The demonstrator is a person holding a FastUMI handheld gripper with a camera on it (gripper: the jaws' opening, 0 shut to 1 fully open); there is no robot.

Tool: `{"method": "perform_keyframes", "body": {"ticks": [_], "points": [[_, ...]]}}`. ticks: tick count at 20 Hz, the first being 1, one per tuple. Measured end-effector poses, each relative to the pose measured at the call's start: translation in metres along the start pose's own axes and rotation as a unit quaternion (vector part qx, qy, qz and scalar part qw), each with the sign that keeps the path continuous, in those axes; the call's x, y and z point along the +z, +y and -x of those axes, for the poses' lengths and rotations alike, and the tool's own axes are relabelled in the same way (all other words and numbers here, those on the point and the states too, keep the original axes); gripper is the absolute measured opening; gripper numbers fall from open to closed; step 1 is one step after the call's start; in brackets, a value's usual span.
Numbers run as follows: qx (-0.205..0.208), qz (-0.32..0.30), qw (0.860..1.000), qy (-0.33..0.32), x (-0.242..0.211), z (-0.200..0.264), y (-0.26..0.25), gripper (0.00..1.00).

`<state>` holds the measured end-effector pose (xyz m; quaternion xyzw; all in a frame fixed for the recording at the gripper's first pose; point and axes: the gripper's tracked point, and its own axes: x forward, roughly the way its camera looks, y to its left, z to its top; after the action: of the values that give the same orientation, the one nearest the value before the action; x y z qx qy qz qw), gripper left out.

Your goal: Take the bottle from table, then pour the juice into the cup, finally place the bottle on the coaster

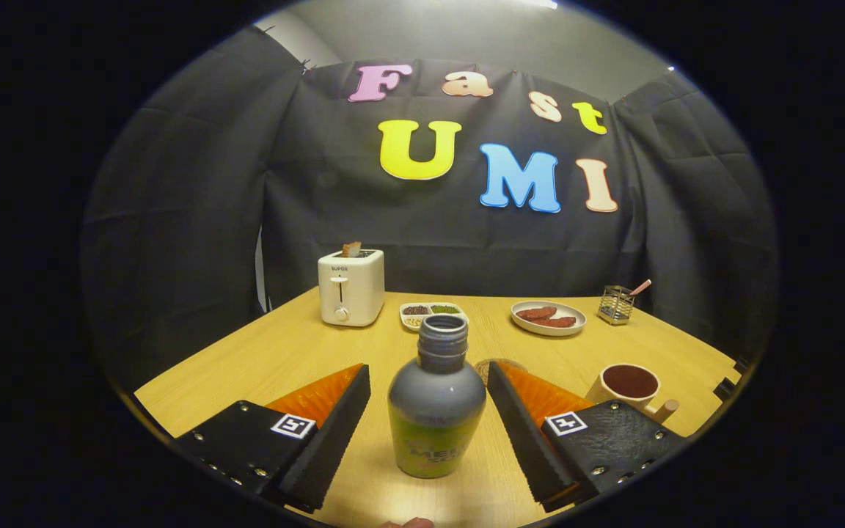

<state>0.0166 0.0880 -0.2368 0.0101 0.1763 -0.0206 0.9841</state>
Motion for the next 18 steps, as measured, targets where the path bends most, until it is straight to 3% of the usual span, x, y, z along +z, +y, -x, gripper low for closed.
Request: {"method": "perform_keyframes", "body": {"ticks": [9,16,18], "points": [[-0.018,-0.024,0.998,0.053,-0.051,-0.009,-0.006,0.98],[-0.005,-0.03,0.996,0.078,-0.073,-0.011,0.001,0.98],[-0.006,-0.029,0.997,0.076,-0.074,-0.013,0.001,0.9]]}}
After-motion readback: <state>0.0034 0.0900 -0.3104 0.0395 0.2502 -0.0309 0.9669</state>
